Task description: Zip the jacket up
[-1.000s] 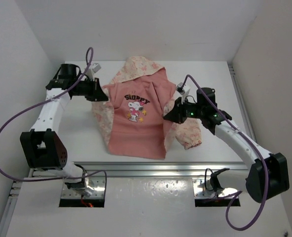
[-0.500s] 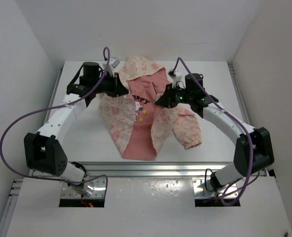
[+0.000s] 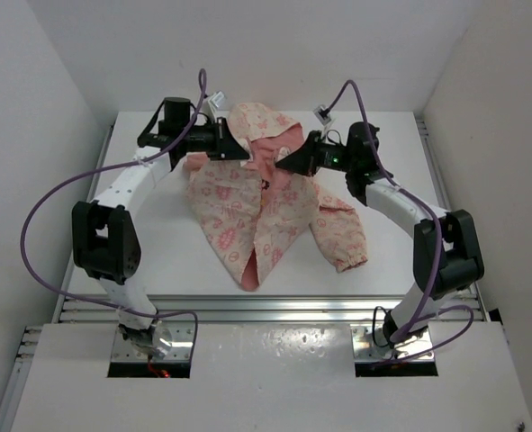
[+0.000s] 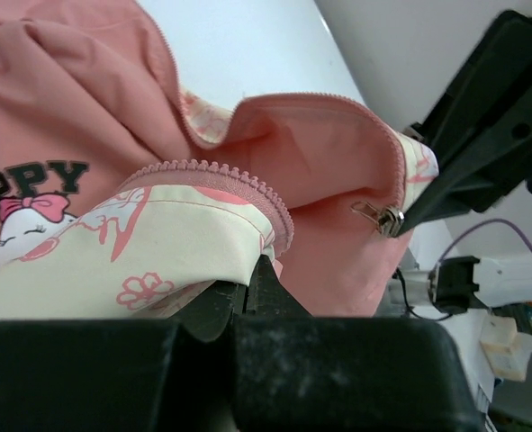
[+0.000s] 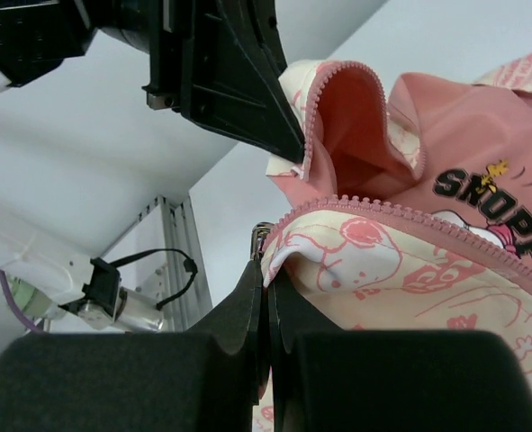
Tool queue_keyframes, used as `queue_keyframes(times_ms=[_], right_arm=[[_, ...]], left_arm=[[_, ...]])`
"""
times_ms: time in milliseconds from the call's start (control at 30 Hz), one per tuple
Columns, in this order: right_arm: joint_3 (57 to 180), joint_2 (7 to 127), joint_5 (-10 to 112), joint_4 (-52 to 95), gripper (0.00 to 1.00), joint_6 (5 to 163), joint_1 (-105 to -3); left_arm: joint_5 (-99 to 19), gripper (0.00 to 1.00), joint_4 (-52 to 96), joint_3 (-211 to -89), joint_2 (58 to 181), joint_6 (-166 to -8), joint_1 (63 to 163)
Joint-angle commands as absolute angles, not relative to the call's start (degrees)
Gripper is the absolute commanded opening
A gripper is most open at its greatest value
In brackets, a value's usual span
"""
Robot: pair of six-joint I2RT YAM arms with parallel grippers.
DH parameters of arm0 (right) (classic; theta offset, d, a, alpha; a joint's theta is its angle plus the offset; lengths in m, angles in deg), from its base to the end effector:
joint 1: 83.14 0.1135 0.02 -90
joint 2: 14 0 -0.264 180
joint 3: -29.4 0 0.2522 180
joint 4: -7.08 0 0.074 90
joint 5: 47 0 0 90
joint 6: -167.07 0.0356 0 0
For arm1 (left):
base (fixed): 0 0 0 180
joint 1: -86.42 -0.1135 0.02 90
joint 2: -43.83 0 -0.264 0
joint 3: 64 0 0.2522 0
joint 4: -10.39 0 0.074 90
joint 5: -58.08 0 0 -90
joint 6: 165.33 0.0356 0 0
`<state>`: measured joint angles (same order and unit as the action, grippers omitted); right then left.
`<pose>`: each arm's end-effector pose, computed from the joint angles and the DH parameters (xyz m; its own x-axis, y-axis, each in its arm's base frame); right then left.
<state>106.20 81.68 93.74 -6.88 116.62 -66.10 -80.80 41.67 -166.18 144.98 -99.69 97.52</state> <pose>0.3561 0.1380 0.2863 -0.6510 0.2219 -0.7259 -0.6595 0.3082 0.6856 0.3946 -0.1047 0.3280 -0.7660 -0.1262 -0.6304 0.4932 0.5138 -0.7020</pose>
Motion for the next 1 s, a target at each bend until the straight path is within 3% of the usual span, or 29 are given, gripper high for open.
queue_keyframes(times_ms=[0,233,967], right_arm=[[107.9,81.1,97.3,-17.6,0.00,118.9,-66.1],[108.8,81.4,99.7,-19.8,0.00,118.0,-65.6],[109.5,82.5,100.6,-21.1,0.00,119.4,-64.2]], left_arm=[[-86.6,0.00,39.8,-168.2,142.6,-99.7,96.5],[-92.2,0.00,41.6,-168.1,141.1,-98.3,96.5],[-92.1,0.00,42.2,-173.3,141.1,-97.7,100.7]])
